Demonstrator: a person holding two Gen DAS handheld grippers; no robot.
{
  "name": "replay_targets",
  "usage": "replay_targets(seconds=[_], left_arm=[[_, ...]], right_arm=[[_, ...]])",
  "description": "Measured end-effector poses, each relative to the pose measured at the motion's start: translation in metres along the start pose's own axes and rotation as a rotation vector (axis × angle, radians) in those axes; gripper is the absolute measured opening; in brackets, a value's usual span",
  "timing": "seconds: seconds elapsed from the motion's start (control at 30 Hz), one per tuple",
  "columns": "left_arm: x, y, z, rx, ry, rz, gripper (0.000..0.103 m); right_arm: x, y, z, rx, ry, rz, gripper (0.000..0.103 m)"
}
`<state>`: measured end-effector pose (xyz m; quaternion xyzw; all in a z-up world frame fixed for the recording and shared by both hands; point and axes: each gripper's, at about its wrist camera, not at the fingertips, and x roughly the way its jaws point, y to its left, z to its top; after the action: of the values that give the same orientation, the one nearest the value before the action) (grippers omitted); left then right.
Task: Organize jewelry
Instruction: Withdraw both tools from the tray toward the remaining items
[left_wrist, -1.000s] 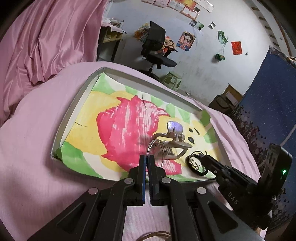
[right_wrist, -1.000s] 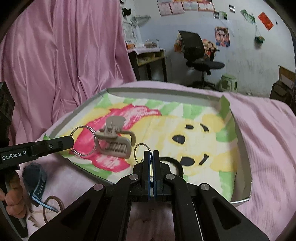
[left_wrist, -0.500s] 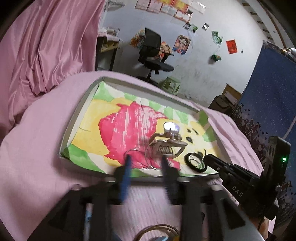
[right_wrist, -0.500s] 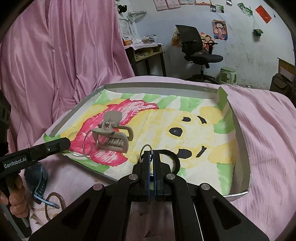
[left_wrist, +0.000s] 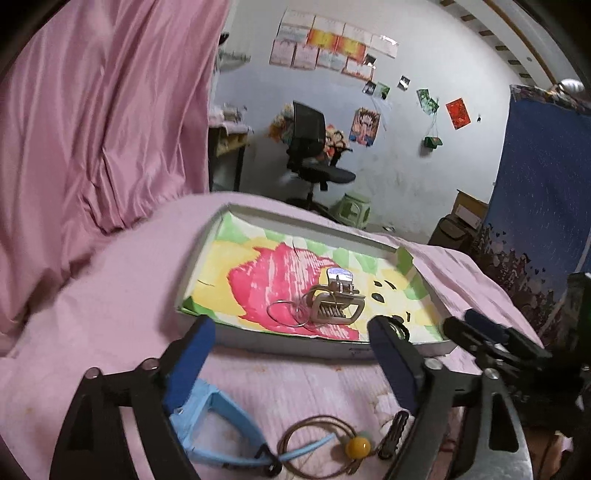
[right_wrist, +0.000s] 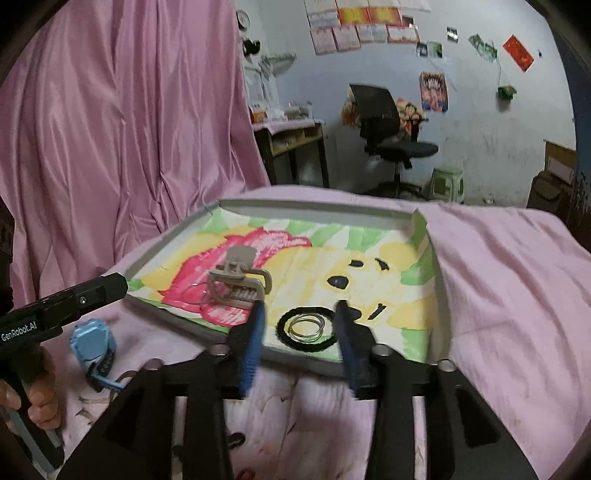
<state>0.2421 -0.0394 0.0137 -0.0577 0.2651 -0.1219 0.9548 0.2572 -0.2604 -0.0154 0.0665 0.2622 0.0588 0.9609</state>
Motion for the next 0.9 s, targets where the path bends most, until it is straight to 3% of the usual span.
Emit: replay_targets(seconds=[0.13,0.4,0.63,0.9], left_arm=[[-0.019,-0.006,-0.007,0.038,-0.035,0.015,0.096],[-0.056,-0.016,-0.028,0.107,-0.058,0.034,0.101],[-0.077,-0.018,-0.051,0.143,-0.011,0.047,0.101],[-0.085,-0.020,-0.067,0.159,0.043,0.041,0.101]], right_arm=[[-0.029,0.002,-0.005,-0.013,-0.070,-0.006,0.063],[-0.082,0.009,-0.020,-0.055,-0.174,-0.031,0.089],[-0.109,0.007,-0.034,-0.075,-0.186,-0.058,0.099],[-0.122,0.000,-0.050,-0.056,-0.129,-0.049,0.102]])
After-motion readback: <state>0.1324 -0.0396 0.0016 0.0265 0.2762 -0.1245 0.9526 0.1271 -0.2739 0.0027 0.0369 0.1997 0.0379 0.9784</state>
